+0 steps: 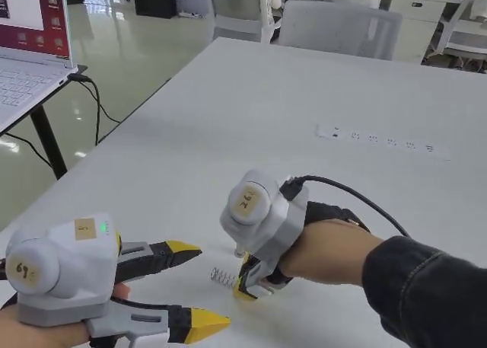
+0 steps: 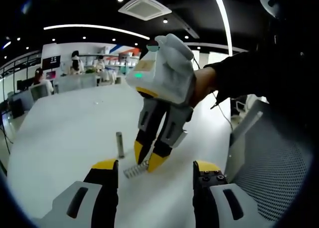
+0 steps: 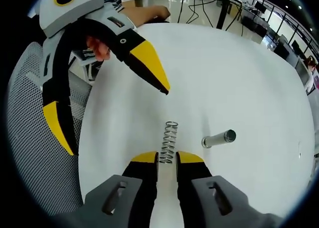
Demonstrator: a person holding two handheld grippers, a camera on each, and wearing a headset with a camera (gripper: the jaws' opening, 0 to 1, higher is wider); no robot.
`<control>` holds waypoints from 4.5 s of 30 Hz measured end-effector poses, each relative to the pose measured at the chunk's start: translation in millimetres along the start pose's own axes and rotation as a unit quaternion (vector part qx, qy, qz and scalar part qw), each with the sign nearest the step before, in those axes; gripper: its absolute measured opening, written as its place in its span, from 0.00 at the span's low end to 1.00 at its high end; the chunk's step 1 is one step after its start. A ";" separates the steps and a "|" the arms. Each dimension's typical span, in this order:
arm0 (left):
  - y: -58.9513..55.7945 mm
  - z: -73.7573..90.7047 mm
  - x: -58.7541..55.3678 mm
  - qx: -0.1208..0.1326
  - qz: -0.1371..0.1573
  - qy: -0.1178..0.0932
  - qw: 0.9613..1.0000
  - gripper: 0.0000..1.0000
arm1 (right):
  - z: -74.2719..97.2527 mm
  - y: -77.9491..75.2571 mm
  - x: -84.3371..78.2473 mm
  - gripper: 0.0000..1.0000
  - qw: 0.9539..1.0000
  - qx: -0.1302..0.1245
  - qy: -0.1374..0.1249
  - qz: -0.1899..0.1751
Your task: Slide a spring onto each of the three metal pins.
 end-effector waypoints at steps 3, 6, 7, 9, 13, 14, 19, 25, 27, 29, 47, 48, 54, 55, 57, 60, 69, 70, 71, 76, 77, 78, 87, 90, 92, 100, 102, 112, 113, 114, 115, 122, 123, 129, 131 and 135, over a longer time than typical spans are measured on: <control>-0.1 0.1 -1.1 0.000 0.000 0.002 1.000 0.55 | 0.2 -1.2 -0.4 0.09 1.000 -0.004 0.003 -0.004; -0.3 0.5 -0.8 0.000 0.000 0.001 1.000 0.55 | 0.5 -0.4 -0.6 0.08 1.000 -0.006 0.003 0.000; -0.2 0.6 -0.8 0.000 0.000 0.002 1.000 0.55 | 0.8 -0.2 -0.7 0.08 1.000 -0.006 0.003 0.000; 0.0 0.9 -0.9 0.001 -0.001 0.003 1.000 0.55 | 1.1 0.2 -1.0 0.08 1.000 -0.006 0.004 -0.001; 0.1 0.7 -1.9 0.000 -0.002 0.005 1.000 0.54 | 3.9 1.7 -3.0 0.07 1.000 -0.004 0.005 -0.001; -0.2 0.4 -2.2 -0.001 -0.002 0.006 1.000 0.54 | 5.9 2.8 -3.8 0.07 1.000 -0.003 0.007 0.001; -2.2 -2.7 -2.6 -0.006 -0.004 0.010 1.000 0.53 | 19.9 8.3 -2.6 0.07 1.000 0.008 0.004 0.016; -6.3 -6.9 0.3 -0.019 -0.015 0.013 1.000 0.49 | 43.5 13.0 -1.2 0.07 0.999 0.021 0.000 0.037; -7.4 -8.0 1.2 -0.022 -0.017 0.014 1.000 0.47 | 50.2 12.7 -0.3 0.07 0.999 0.021 -0.003 0.043; -8.6 -9.4 3.1 -0.026 -0.019 0.013 0.999 0.45 | 58.6 14.9 1.0 0.07 0.998 0.027 -0.006 0.050; -20.7 -16.1 15.2 -0.069 -0.054 0.017 0.996 0.21 | 86.0 28.2 5.5 0.07 0.993 0.042 -0.019 0.110; -21.4 -16.3 15.7 -0.070 -0.055 0.017 0.996 0.20 | 87.0 28.9 5.8 0.07 0.992 0.044 -0.021 0.112; -25.9 -17.7 16.8 -0.083 -0.063 0.019 0.994 0.10 | 89.7 31.0 3.8 0.07 0.991 0.051 -0.022 0.123; -27.3 -17.9 16.8 -0.086 -0.064 0.019 0.994 0.07 | 90.0 31.5 3.3 0.07 0.991 0.052 -0.021 0.124; -29.4 -18.3 17.1 -0.089 -0.069 0.020 0.993 0.05 | 90.6 33.6 2.7 0.07 0.990 0.056 -0.020 0.128; -32.4 -19.0 17.1 -0.095 -0.070 0.022 0.993 0.04 | 91.1 35.6 1.4 0.07 0.989 0.060 -0.018 0.133; -37.1 -19.7 17.8 -0.102 -0.079 0.023 0.991 0.03 | 92.3 36.3 1.1 0.08 0.988 0.064 -0.020 0.137; -37.8 -19.8 17.8 -0.104 -0.079 0.024 0.991 0.03 | 92.3 36.6 0.9 0.08 0.988 0.066 -0.020 0.137; -38.3 -20.0 17.8 -0.105 -0.079 0.024 0.991 0.03 | 92.0 36.7 0.5 0.08 0.988 0.067 -0.021 0.137; -39.7 -20.8 16.3 -0.109 -0.081 0.029 0.990 0.03 | 89.7 37.8 -2.1 0.09 0.988 0.073 -0.021 0.134; -39.7 -20.9 16.1 -0.109 -0.080 0.029 0.990 0.03 | 89.1 37.6 -2.2 0.10 0.988 0.072 -0.023 0.132; -39.6 -20.9 16.0 -0.109 -0.080 0.029 0.990 0.02 | 88.7 37.5 -2.5 0.12 0.989 0.072 -0.024 0.129; -39.9 -21.4 20.9 -0.108 -0.080 0.022 0.991 0.02 | 83.9 38.4 -9.7 0.13 0.990 0.077 -0.020 0.118; -40.0 -21.0 23.5 -0.109 -0.081 0.017 0.991 0.02 | 82.2 38.4 -11.3 0.13 0.990 0.078 -0.019 0.116; -40.0 -20.8 24.8 -0.109 -0.082 0.014 0.991 0.02 | 81.6 38.5 -12.1 0.12 0.990 0.078 -0.018 0.115; -40.0 -20.8 26.6 -0.108 -0.080 0.007 0.991 0.02 | 82.2 35.7 -12.2 0.08 0.990 0.072 -0.023 0.115; -39.4 -20.8 26.3 -0.107 -0.079 0.006 0.991 0.03 | 83.7 35.0 -11.1 0.08 0.991 0.070 -0.024 0.114; -35.6 -20.0 24.8 -0.100 -0.078 0.009 0.992 0.02 | 97.3 29.5 1.9 0.08 0.992 0.056 -0.035 0.107; -35.4 -19.9 25.0 -0.099 -0.078 0.009 0.992 0.02 | 98.4 29.4 2.9 0.08 0.992 0.054 -0.036 0.108; -35.4 -19.8 25.2 -0.099 -0.078 0.009 0.992 0.02 | 98.8 29.5 3.7 0.08 0.992 0.053 -0.036 0.109; -35.3 -19.8 25.2 -0.099 -0.078 0.009 0.992 0.02 | 100.0 29.6 5.0 0.08 0.992 0.053 -0.038 0.109; -34.3 -19.7 25.0 -0.097 -0.077 0.010 0.992 0.03 | 105.9 29.9 14.2 0.08 0.993 0.051 -0.052 0.098; -34.4 -19.8 25.0 -0.097 -0.078 0.010 0.992 0.03 | 106.8 30.1 15.9 0.08 0.993 0.051 -0.054 0.096; -34.8 -19.9 24.8 -0.096 -0.077 0.012 0.992 0.03 | 109.8 32.5 23.2 0.08 0.992 0.053 -0.064 0.093; -34.9 -20.0 24.8 -0.096 -0.077 0.012 0.992 0.03 | 110.7 33.0 24.7 0.08 0.992 0.053 -0.066 0.092; -35.3 -20.8 25.1 -0.096 -0.075 0.010 0.992 0.03 | 112.4 34.4 27.1 0.08 0.992 0.054 -0.067 0.089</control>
Point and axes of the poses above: the centre of the closed fingertips' face, and the gripper's own axes: z roughly backward along the fingers, y roughly to its left, x roughly out of its top, the point moved 1 cm from there along z, roughly backward along the fingers, and after that the axes turned 11 degrees about -x, right-handed, at the moved point
